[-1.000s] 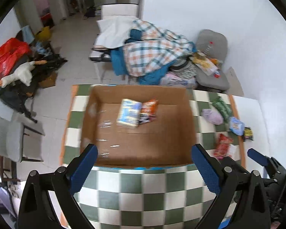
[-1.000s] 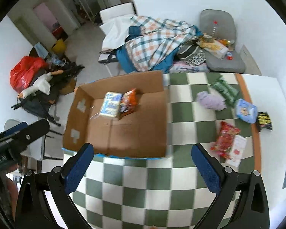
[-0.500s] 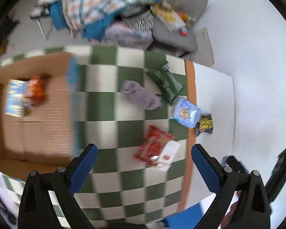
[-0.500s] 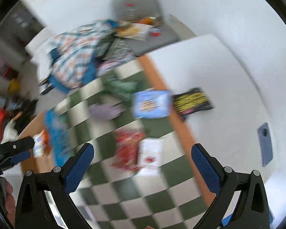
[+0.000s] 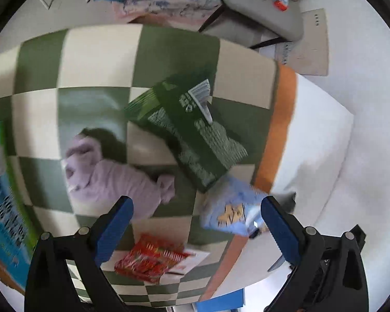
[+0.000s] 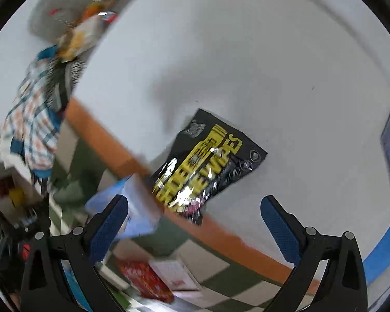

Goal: Organize soft objects
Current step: 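Grasp the green packet with the left tool while the right tool grasps the black wipes pack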

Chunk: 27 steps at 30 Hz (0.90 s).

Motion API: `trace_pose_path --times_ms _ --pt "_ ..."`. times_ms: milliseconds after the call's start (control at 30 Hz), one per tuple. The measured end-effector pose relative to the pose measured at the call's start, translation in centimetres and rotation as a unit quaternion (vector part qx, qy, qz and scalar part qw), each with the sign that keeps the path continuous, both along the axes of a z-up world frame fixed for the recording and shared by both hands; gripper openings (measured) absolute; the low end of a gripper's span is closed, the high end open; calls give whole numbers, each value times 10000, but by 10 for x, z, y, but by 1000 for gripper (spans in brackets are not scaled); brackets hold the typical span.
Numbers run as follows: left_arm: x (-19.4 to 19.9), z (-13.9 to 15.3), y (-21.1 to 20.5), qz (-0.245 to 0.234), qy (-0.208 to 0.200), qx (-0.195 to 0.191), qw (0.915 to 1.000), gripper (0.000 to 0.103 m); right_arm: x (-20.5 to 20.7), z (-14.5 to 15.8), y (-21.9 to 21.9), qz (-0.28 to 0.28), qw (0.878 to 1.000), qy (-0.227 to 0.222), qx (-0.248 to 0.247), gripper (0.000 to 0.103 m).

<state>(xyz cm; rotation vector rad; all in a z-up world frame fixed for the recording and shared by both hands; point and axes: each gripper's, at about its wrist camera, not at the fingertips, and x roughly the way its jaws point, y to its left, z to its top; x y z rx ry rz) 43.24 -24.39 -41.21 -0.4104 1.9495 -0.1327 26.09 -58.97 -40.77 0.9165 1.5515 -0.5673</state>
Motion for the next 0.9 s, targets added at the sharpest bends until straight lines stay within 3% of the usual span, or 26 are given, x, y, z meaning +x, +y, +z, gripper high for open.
trace_pose_path --times_ms 200,367,533,567,633,733,900 --pt "16 -20 -8 42 24 221 9997 100 -4 -46 -9 -674 9966 226 424 97" --pt "23 -38 -20 -48 181 518 9985 100 13 -56 -3 -609 9971 365 267 95" --pt "26 -48 -31 -163 117 790 9967 96 31 -60 3 -466 9969 633 12 86" --pt "27 -45 -35 -258 15 828 9962 93 32 -63 5 -455 9965 706 -21 82" --pt "25 -37 -45 -599 -290 818 9944 71 31 -66 9 -491 9959 758 -27 78" --pt "21 -25 -61 -1240 -608 902 9863 54 32 -64 13 -359 9961 801 -103 71" --pt "11 -15 -77 -1711 -1015 1091 9739 42 36 -58 33 155 9966 748 -303 59"
